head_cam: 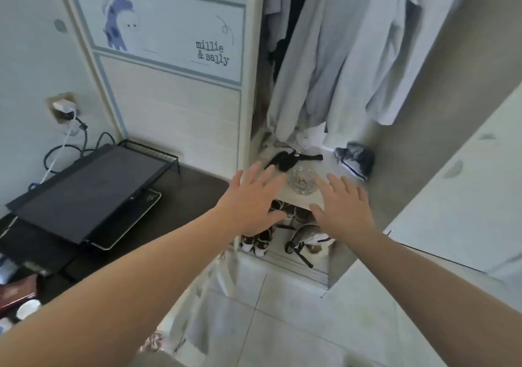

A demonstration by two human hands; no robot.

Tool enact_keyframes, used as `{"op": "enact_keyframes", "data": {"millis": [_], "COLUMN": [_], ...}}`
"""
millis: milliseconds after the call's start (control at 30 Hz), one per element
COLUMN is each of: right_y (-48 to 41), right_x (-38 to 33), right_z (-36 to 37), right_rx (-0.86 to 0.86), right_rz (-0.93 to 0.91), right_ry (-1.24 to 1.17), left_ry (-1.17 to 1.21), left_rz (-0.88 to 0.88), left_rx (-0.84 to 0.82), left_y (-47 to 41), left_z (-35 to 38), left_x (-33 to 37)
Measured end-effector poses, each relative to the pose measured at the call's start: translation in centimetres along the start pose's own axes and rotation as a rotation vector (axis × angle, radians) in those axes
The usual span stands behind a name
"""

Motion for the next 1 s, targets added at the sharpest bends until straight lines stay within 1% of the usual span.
{"op": "enact_keyframes", "data": {"millis": [133, 200, 267, 333, 433, 500, 633, 733, 800, 900, 1000], "right_y": [2.1, 2.8, 3.5, 3.6, 2.0, 1.0, 1.9, 5.5, 8.8, 15.8, 24.0], "right_x": [5.0, 6.6, 8.1, 9.3, 11.5, 13.4, 16.9, 18.2, 19.0, 19.4, 19.8], "right_z": [0.2, 1.4, 3.7, 7.1, 13.9, 19.7, 31.6, 38.8, 41.3, 42.4, 41.7], "right_rx": [0.019, -0.024, -0.092, -0.081, -0.053, -0.002, 0.049, 0.052, 0.060, 0.071, 0.066], "right_rz": [0.044, 0.073, 0.097, 0.105, 0.123, 0.158, 0.261, 0.359, 0.426, 0.500, 0.557], "right_ry": [0.002, -0.034, -0.076, -0.103, -0.107, -0.089, -0.078, -0.072, -0.078, -0.049, -0.010], "left_ry": [-0.064, -0.078, -0.056, -0.074, -0.081, -0.121, -0.205, -0.307, -0.299, -0.271, -0.166], "left_rz": [0.108, 0.147, 0.203, 0.251, 0.277, 0.271, 0.303, 0.406, 0.428, 0.460, 0.499], "left_rx": [-0.021, -0.019, -0.073, -0.104, -0.081, -0.040, -0.032, 0.037, 0.067, 0.091, 0.109], "left_y": [-2.3, -3.3, -3.8, -4.7, -7.7, -10.8, -15.3, -15.9, -14.5, -9.8, -4.3], "left_z": [-0.8, -0.7, 0.9, 4.3, 11.2, 16.5, 27.2, 32.8, 34.9, 36.7, 37.6], "left_x": [5.9, 7.9, 9.9, 10.9, 11.3, 11.0, 11.0, 13.0, 14.8, 17.9, 22.1]}}
Point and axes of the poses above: each hand's wrist, its own y-axis away from the middle knuckle, its own z-axis out of the palm, x = y × z, the point moved 4 cm from there along -y, towards the middle knuckle, and after that the axes turned 1 degree about x, right-handed, at the moved point
